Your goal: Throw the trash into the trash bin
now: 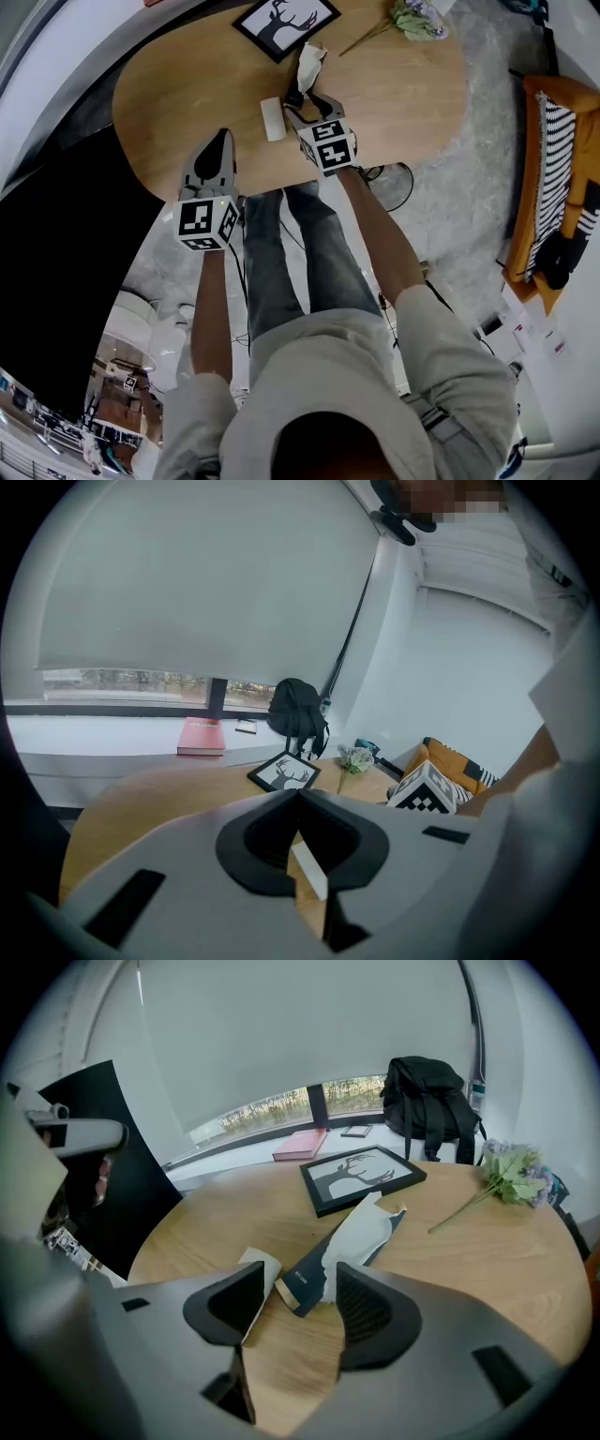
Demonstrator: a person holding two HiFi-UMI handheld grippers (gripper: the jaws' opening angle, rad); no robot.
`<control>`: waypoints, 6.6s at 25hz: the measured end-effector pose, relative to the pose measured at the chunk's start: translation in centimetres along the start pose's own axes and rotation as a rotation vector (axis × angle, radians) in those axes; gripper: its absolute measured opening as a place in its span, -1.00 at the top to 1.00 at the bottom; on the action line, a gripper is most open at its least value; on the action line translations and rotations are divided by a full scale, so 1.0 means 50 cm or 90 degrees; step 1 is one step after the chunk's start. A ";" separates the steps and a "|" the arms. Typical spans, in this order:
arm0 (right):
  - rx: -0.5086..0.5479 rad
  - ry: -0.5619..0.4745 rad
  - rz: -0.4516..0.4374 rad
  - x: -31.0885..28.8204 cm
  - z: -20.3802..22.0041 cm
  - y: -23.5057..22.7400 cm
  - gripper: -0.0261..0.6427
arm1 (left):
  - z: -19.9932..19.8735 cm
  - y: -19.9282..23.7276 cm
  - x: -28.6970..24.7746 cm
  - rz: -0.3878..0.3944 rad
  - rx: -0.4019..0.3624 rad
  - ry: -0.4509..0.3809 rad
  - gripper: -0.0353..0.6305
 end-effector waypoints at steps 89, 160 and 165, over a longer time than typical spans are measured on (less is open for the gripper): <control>-0.580 -0.118 0.229 0.391 0.780 -0.088 0.08 | 0.147 -0.670 -0.158 0.509 -0.343 0.151 0.84; 0.002 -0.040 -0.002 0.014 0.047 0.175 -0.02 | 0.026 0.054 0.029 0.024 -0.002 0.015 0.84; -0.042 0.010 0.027 -0.030 0.067 0.149 -0.02 | 0.019 0.059 0.043 0.027 -0.006 0.017 0.84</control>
Point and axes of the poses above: the fingertips, and each gripper's own axes: x backward along the fingers, y to its left, z out of its underside, the point moved 10 cm from there along x, backward along the fingers, and after that the axes turned 9 degrees about -z, right-handed, at the moved point
